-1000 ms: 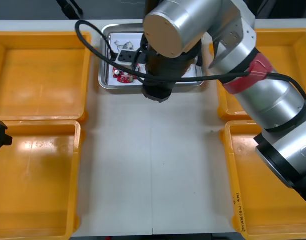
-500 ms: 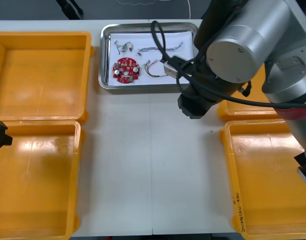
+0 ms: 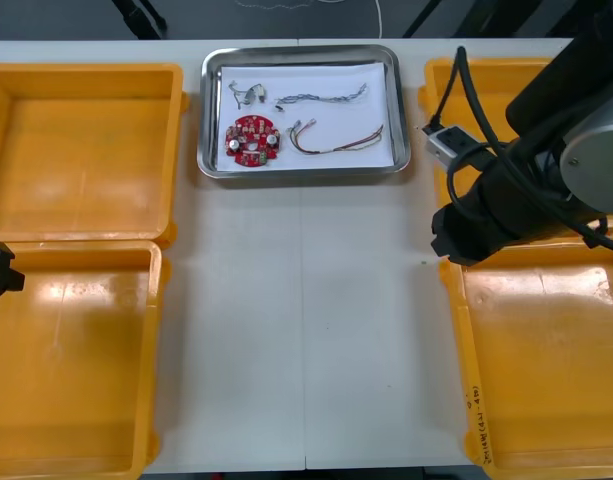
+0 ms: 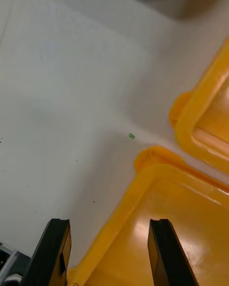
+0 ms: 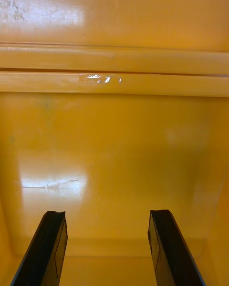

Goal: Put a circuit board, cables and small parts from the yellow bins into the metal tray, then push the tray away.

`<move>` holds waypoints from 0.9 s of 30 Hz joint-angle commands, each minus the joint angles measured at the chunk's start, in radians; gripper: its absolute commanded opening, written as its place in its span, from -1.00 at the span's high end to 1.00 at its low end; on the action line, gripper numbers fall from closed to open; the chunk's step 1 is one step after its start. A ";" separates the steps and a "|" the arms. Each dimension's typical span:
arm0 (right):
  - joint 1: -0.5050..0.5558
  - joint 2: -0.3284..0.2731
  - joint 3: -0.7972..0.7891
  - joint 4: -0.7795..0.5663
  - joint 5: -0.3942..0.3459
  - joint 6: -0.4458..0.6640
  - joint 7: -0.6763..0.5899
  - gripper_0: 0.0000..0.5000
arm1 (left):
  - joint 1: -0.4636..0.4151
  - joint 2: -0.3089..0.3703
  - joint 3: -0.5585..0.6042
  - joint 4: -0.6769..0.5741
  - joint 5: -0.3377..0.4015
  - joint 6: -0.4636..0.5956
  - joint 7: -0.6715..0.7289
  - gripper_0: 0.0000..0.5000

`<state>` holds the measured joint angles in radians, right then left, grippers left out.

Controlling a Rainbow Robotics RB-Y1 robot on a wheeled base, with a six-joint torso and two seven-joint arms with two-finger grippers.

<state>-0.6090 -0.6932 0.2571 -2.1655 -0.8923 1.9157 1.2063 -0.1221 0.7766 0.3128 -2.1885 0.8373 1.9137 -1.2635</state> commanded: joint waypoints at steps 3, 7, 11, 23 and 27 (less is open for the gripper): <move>0.114 -0.080 -0.122 -0.065 -0.007 0.004 -0.077 -0.88 | 0.018 0.036 0.029 -0.027 0.003 0.006 0.004 -1.00; 0.181 -0.097 -0.188 -0.071 -0.010 0.004 -0.077 -0.88 | 0.018 0.036 0.029 -0.027 0.003 0.006 0.004 -1.00; 0.215 -0.117 -0.207 -0.074 0.006 0.004 -0.080 -0.88 | 0.018 0.036 0.029 -0.027 0.003 0.006 0.004 -1.00; 0.330 -0.129 -0.260 -0.091 0.078 0.004 -0.087 -0.89 | 0.018 0.036 0.029 -0.027 0.003 0.006 0.004 -1.00; 0.353 -0.127 -0.274 -0.089 0.093 0.004 -0.085 -0.88 | 0.018 0.036 0.029 -0.027 0.003 0.006 0.004 -1.00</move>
<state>-0.2855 -0.7851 0.0260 -2.2236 -0.8125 1.9157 1.1190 -0.1220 0.7766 0.3132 -2.1886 0.8373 1.9137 -1.2636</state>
